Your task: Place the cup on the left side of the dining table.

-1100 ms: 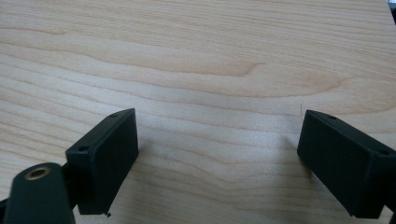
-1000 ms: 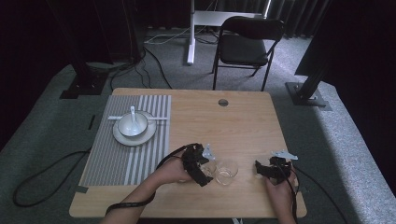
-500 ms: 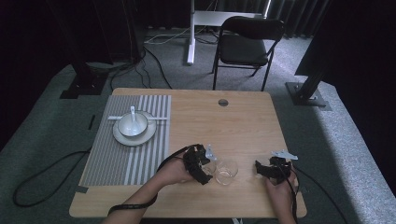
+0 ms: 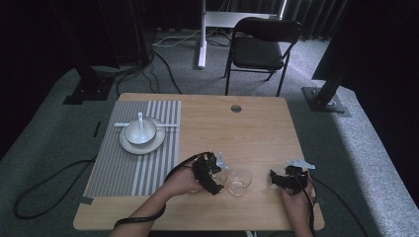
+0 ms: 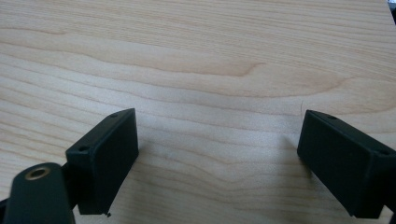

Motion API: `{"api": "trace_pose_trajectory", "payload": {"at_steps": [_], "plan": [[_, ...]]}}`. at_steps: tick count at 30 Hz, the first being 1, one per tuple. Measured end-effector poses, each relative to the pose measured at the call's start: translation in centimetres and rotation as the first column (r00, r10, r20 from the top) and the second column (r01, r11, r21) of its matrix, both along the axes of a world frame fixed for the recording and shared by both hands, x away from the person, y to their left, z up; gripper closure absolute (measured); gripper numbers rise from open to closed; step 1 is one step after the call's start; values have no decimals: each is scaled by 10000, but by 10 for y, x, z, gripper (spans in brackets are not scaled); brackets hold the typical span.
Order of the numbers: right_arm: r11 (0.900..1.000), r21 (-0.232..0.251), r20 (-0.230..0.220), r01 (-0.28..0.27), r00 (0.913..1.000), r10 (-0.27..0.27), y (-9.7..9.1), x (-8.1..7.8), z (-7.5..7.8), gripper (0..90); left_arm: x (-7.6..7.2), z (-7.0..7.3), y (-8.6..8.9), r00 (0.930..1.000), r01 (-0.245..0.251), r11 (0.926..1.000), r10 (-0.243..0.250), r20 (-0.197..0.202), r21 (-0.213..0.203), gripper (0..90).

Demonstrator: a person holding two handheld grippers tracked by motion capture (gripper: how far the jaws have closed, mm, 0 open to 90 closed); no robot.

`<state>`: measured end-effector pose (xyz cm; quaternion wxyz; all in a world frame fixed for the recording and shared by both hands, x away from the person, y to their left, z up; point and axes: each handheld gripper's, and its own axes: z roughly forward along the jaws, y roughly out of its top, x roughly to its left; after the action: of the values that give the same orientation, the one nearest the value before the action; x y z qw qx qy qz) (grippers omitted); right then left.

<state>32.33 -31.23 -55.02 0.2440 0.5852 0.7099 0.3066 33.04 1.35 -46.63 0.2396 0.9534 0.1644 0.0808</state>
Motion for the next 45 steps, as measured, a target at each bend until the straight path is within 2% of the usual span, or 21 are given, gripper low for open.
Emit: {"api": "trace_pose_trajectory", "payload": {"at_steps": [12, 15, 16, 18, 19, 23, 30, 33, 39, 45], "plan": [[10000, 9, -1, 11, 10000, -11, 0, 0, 0, 119, 15, 17, 3, 9990, -368, 9990, 374, 258, -237, 186], [10000, 8, -2, 8, 10000, -8, 0, 0, 0, 119, 22, 21, 5, 9969, -699, 9961, 717, 331, -530, 186], [10000, 16, -9, 15, 10000, -15, 0, 0, 0, 120, 24, 22, 6, 9969, -695, 9967, 709, 338, -411, 186], [10000, 6, 0, 4, 10000, -4, 0, 0, 0, 120, 28, 23, 8, 9941, -972, 9941, 993, 446, -478, 186], [10000, 5, 2, 3, 10000, -3, 0, 0, 0, 120, 30, 23, 9, 9944, -936, 9949, 953, 467, -378, 186], [10000, 1, 5, 3, 10000, -3, 0, 0, 0, 120, 40, 24, 15, 9876, -1474, 9884, 1491, 500, -360, 186], [10000, -29, 11, -27, 10000, 27, 0, 0, 0, 121, 54, 23, 30, 9800, -1938, 9806, 1948, 404, -285, 186], [10000, -18, 11, -13, 10000, 13, 0, 0, 0, 121, 57, 24, 38, 9739, -2206, 9748, 2221, 468, -344, 186], [10000, -14, 10, -10, 10000, 10, 0, 0, 0, 121, 60, 28, 58, 9565, -2826, 9584, 2846, 634, -395, 185], [10000, -18, 10, -9, 10000, 9, 0, 0, 0, 121, 60, 32, 78, 9455, -3161, 9475, 3189, 663, -487, 185]]}}
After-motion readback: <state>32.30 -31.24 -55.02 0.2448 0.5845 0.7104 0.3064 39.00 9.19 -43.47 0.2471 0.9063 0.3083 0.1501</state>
